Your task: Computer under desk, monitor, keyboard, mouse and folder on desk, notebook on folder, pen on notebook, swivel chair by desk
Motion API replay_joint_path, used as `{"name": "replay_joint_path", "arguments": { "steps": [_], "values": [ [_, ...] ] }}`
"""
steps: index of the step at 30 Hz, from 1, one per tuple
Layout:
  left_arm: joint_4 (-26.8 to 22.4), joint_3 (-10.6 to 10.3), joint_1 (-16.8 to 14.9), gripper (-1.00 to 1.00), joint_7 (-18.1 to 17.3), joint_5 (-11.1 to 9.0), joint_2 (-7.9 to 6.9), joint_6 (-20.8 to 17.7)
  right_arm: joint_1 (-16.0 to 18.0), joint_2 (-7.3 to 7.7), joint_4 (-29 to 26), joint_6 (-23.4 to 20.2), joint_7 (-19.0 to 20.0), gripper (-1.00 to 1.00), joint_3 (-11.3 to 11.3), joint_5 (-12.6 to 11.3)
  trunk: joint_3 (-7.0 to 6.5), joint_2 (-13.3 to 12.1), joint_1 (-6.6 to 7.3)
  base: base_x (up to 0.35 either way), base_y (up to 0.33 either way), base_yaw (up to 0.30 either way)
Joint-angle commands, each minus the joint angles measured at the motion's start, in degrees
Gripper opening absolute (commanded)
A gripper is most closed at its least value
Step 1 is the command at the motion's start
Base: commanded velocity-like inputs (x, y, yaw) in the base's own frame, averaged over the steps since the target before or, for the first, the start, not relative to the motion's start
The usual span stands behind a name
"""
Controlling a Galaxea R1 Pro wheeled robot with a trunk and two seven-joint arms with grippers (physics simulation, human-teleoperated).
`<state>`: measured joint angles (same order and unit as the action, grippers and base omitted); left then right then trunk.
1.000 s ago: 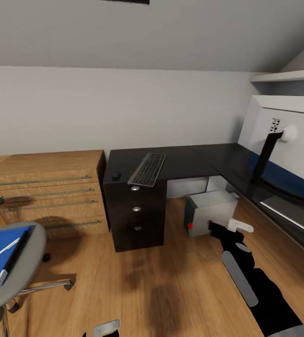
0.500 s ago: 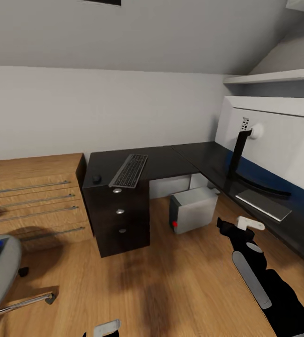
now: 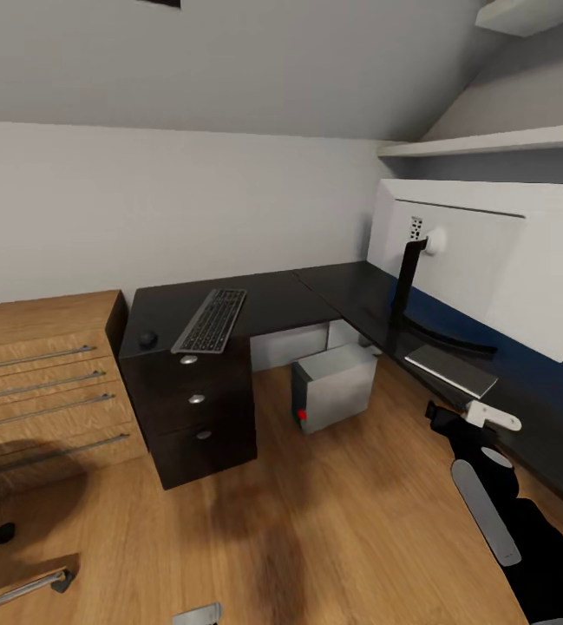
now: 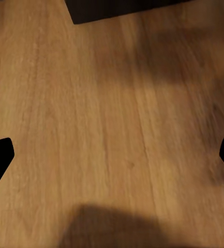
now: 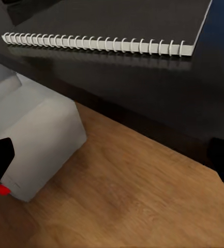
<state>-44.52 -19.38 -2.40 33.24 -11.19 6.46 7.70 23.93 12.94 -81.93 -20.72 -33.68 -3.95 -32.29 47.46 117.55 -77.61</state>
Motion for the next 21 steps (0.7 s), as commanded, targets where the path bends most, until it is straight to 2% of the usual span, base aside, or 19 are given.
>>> {"name": "replay_joint_path", "arguments": {
  "steps": [1,7,16,21],
  "values": [
    [0.04,-0.24,-0.04,1.0,0.26,-0.59,-0.07,0.38,0.07,0.08,0.17,0.73,-0.43,1.0,0.09,1.07,0.05,0.02,-0.01,0.235,0.0,-0.012],
    [0.12,-0.14,-0.06,1.0,0.19,-0.66,-0.12,0.37,0.09,0.07,3.23,4.84,-0.42,1.0,0.3,3.61,0.05,0.02,-0.01,0.111,0.0,-0.005],
    [0.14,-0.13,-0.03,1.0,0.12,-0.67,-0.13,0.38,0.07,0.07,4.19,6.01,-0.55,1.0,0.45,4.34,0.05,0.02,-0.01,0.013,0.0,-0.001],
    [0.22,-0.14,-0.05,1.0,0.07,-0.67,-0.13,0.39,0.07,0.07,4.11,6.42,-0.64,1.0,1.38,4.55,0.05,0.02,-0.01,0.092,0.0,0.0]
  ]
}}
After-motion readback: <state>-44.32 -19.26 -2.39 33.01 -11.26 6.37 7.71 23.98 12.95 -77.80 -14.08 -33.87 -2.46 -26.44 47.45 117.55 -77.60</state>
